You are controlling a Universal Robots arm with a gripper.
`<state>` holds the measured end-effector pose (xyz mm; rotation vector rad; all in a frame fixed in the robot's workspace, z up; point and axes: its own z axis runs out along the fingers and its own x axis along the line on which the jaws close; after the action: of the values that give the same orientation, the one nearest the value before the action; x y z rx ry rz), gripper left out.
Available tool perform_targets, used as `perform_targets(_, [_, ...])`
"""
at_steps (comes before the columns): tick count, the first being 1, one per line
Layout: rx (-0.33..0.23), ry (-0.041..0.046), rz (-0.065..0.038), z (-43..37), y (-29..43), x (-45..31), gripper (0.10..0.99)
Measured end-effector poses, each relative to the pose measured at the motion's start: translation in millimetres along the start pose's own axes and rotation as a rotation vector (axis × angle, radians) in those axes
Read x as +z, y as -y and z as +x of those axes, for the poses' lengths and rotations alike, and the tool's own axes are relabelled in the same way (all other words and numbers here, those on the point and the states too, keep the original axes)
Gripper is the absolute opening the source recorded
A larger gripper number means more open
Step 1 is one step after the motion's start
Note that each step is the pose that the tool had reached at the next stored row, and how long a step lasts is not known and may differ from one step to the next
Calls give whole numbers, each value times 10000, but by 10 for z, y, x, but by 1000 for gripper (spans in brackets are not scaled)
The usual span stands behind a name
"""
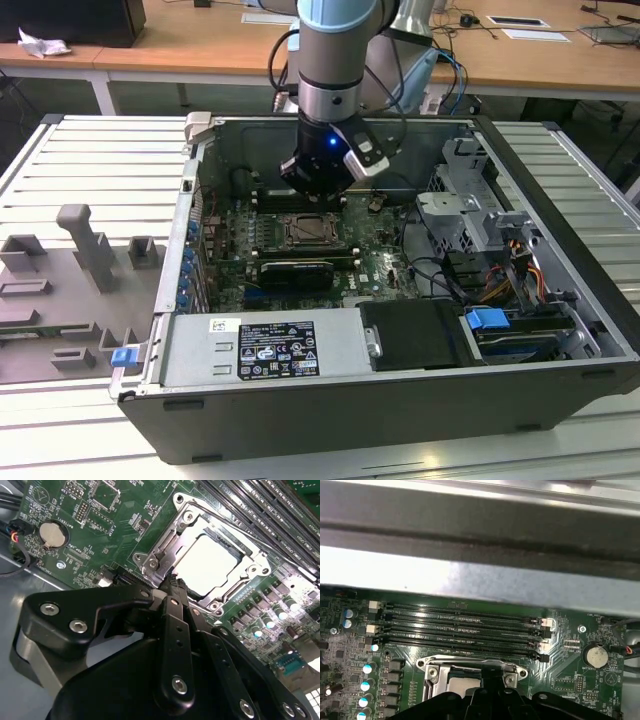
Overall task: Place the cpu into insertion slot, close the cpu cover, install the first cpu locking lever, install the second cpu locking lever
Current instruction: 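Install the second cpu locking lever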
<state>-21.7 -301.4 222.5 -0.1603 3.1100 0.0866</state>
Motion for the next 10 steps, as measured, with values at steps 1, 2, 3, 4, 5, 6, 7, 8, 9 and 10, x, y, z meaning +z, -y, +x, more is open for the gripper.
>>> perform_targets(1, [-1,0,0,0,0,-10,106])
perform_targets(2, [0,-1,1,-1,-1,-21,106])
perform_targets(3, [0,0,0,-1,-2,-29,106])
perform_targets(4, [-1,0,0,-1,-2,-37,106])
perform_targets(5, [-2,1,-1,-1,-2,-40,106])
perform_targets(6, [-1,1,-2,-1,-1,-41,106])
perform_targets(7, [0,1,-2,-1,-1,-42,106])
perform_targets(8, [-2,-1,0,-1,1,-43,106])
perform_targets(9, [-3,-2,1,-1,5,-44,106])
perform_targets(10, [-2,-1,1,0,13,-44,106])
